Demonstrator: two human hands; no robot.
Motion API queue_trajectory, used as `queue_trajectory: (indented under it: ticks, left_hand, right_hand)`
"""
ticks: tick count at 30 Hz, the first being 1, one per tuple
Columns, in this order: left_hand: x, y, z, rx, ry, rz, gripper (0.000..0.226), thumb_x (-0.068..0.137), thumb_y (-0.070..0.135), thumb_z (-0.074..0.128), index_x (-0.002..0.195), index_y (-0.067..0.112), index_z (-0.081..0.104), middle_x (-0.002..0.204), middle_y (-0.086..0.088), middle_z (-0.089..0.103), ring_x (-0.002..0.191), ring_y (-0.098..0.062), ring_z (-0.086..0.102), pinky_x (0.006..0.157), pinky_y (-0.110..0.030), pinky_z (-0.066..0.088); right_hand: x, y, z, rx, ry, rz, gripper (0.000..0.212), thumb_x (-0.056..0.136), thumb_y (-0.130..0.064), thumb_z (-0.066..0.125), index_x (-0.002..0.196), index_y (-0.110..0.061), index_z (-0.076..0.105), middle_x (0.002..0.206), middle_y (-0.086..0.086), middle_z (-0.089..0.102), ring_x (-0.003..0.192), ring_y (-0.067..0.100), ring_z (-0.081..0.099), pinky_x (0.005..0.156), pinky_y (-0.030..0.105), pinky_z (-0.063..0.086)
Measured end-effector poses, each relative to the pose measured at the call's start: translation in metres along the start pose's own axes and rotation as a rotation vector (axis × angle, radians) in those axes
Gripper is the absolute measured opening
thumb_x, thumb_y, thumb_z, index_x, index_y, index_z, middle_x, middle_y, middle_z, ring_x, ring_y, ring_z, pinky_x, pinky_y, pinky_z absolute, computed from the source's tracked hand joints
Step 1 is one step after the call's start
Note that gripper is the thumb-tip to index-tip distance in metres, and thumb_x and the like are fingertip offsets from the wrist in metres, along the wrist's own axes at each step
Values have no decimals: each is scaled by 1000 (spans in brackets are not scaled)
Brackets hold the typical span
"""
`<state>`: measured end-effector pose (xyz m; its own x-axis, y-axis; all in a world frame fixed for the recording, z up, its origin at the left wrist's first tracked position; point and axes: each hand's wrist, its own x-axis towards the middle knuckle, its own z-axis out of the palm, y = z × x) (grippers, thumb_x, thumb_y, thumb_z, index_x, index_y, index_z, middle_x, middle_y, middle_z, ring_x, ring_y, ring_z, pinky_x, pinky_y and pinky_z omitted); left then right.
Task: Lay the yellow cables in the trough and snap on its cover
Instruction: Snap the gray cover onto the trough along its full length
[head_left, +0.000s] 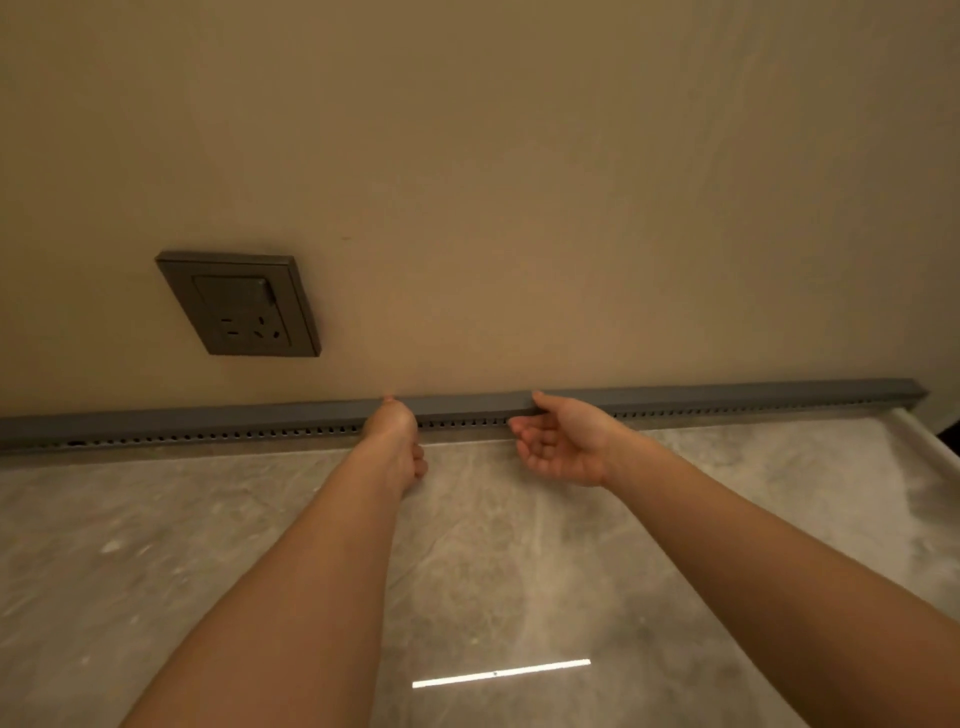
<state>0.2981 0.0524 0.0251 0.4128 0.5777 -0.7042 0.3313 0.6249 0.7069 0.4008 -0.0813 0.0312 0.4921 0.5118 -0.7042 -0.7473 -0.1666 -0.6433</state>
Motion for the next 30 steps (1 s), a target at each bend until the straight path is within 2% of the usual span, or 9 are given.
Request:
queue_trajectory:
  ticks: [5,9,12,15,17,20,24,27,30]
  left_hand:
    - [4,-2,-2,-14,11,25,37,101,38,22,73,20,37,58,1,15,46,-13,11,33,-7,12]
    - [9,-3,-4,-39,6,17,44,101,41,25,64,18,29,59,1,13,43,-13,12,34,-6,13]
    - [12,-5,-4,-64,13,22,44,100,45,27,63,20,29,55,2,14,27,-10,13,35,-7,12]
    - [12,-10,-2,-106,35,44,43,98,48,29,66,19,32,55,3,18,28,-9,16,33,-8,13]
    - [10,-13,2,-105,88,71,44,97,50,30,71,16,38,56,1,24,37,-12,21,33,-10,16]
    - [5,-22,18,-20,195,130,50,96,53,31,103,10,57,57,-3,34,44,-17,27,39,-21,21]
    - [-7,-38,62,32,27,102,51,95,53,32,71,12,49,54,-1,36,38,-14,28,40,-16,19]
    - [-18,-41,100,15,-134,5,50,98,48,27,65,14,44,45,2,39,21,-8,25,35,-7,17]
    - [-22,-40,126,35,-131,-27,55,100,44,22,61,14,45,47,1,47,15,-7,26,37,-13,16]
  right_hand:
    - [0,-9,-29,-55,141,-27,41,95,-36,48,78,1,57,66,7,53,55,12,48,39,17,49]
    - [6,-17,-32,9,158,-32,28,96,-23,49,80,0,52,71,12,58,59,15,52,37,19,50]
    - [10,-23,-31,39,131,27,25,98,-18,45,80,0,49,69,13,56,54,11,46,32,14,40]
    - [15,-26,-33,11,97,65,27,100,-18,39,79,-3,46,58,8,51,49,7,36,29,10,26]
    - [17,-27,-33,-1,79,84,29,100,-18,37,79,-2,46,56,5,48,47,5,32,28,13,23]
    - [20,-29,-35,-6,55,93,30,100,-17,36,78,-1,46,61,4,44,35,4,35,29,14,23]
    - [21,-28,-37,-10,39,85,29,100,-18,37,78,-2,46,60,4,44,29,4,33,28,13,22]
    - [20,-25,-37,-18,30,59,29,100,-19,36,75,-7,43,52,5,46,28,4,33,29,12,20]
    - [20,-25,-39,-11,1,60,35,100,-20,35,71,-4,43,49,3,44,21,5,32,29,13,20]
